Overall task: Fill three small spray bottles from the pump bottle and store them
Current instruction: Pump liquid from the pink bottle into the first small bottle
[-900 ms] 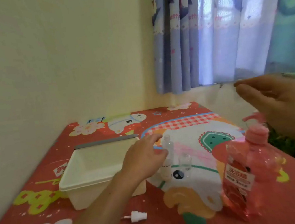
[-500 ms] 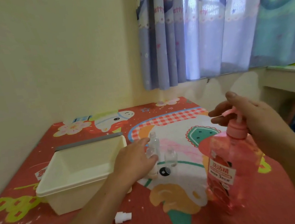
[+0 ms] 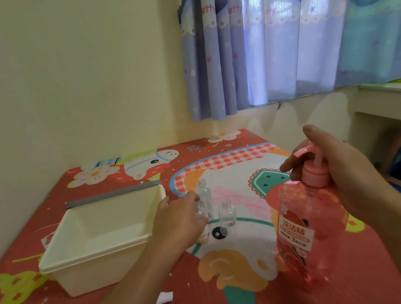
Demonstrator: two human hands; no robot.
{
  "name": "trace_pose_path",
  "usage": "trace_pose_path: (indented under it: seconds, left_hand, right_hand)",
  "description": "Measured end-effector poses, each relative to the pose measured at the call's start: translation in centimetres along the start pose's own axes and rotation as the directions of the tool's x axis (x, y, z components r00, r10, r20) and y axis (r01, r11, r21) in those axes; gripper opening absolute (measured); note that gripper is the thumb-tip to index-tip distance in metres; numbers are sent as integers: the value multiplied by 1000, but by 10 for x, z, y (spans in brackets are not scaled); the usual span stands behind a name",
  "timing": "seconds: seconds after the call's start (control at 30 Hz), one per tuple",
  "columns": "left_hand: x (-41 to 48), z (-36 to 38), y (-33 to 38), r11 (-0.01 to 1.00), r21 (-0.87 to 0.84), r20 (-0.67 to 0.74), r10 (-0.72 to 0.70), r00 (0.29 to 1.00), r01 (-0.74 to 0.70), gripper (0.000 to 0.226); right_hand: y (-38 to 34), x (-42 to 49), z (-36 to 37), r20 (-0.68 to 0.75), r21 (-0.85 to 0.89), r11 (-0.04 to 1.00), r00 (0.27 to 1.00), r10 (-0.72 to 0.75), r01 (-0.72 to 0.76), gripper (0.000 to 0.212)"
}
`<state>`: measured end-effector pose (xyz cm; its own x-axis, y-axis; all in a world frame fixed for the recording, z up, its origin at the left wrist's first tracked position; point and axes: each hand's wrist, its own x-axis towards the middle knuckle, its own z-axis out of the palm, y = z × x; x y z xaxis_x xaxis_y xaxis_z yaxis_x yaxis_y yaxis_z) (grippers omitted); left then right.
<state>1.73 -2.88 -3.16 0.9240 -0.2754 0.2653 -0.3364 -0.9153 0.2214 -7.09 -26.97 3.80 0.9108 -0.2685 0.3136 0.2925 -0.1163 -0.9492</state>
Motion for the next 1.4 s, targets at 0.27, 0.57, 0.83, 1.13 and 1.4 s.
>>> trace_pose_path:
  seconds: [0.27,0.57,0.83,1.13,1.4]
  left_hand:
    - [-21,-26,14,932,-363,-146,-51,988,-5,33]
    - [-38,-38,73,474,-866,-60,218,974,-159,33]
    - [-34,-38,106,367,-904,-151,203,967,-218,31]
    - [-29,-43,114,409,-869,-217,187,958,-277,33]
    - [-35,-50,119,558,-732,-297,255,920,-391,45]
  right_hand:
    - [3,-3,-9,45,87,994,997,70,-73,68]
    - [6,-8,-5,60,22,996,994,88,-89,70]
    - [6,-10,-5,59,21,994,992,108,-109,70]
    - [6,-10,-3,74,3,993,991,116,-117,73]
    - [10,-11,-4,78,101,982,986,150,-157,65]
